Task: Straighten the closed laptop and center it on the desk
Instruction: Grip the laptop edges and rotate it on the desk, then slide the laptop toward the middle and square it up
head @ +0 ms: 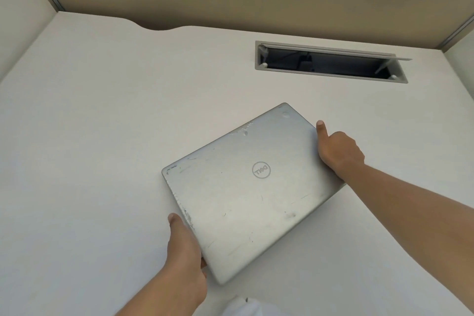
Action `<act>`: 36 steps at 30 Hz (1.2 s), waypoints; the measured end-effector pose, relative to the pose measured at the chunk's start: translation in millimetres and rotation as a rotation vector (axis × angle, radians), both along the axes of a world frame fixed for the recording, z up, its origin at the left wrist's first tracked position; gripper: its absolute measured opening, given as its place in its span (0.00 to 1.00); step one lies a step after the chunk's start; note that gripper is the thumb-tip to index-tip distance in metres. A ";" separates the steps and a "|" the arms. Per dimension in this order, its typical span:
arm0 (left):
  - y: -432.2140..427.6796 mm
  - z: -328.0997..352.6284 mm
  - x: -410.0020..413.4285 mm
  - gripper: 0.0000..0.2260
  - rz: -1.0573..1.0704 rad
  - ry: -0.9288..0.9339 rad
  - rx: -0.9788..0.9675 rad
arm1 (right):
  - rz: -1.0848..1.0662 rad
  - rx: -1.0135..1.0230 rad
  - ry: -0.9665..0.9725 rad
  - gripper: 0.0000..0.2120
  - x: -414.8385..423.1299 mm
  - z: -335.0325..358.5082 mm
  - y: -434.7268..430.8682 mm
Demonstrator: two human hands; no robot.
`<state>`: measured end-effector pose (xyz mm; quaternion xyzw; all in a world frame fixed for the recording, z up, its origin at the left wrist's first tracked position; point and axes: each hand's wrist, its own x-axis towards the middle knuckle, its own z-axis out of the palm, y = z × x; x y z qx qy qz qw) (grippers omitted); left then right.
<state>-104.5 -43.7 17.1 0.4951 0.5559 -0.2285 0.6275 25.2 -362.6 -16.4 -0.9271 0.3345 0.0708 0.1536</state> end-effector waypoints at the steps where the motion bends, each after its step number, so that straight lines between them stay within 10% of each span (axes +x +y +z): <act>1: -0.7 -2.6 -1.3 0.33 -0.001 -0.008 0.007 | -0.002 0.000 -0.003 0.38 -1.9 -1.6 -0.2; 11: -7.1 -9.5 -9.6 0.36 -0.084 -0.004 0.094 | 0.041 0.042 -0.139 0.26 -9.4 -5.3 -0.4; 17: -12.2 -23.6 -34.1 0.20 -0.450 -0.230 0.551 | -0.009 0.037 -0.187 0.23 -19.8 -9.6 0.7; 36: -21.6 -50.5 12.0 0.34 -0.495 -0.357 0.974 | 0.125 -0.088 -0.291 0.23 -30.5 -14.2 29.1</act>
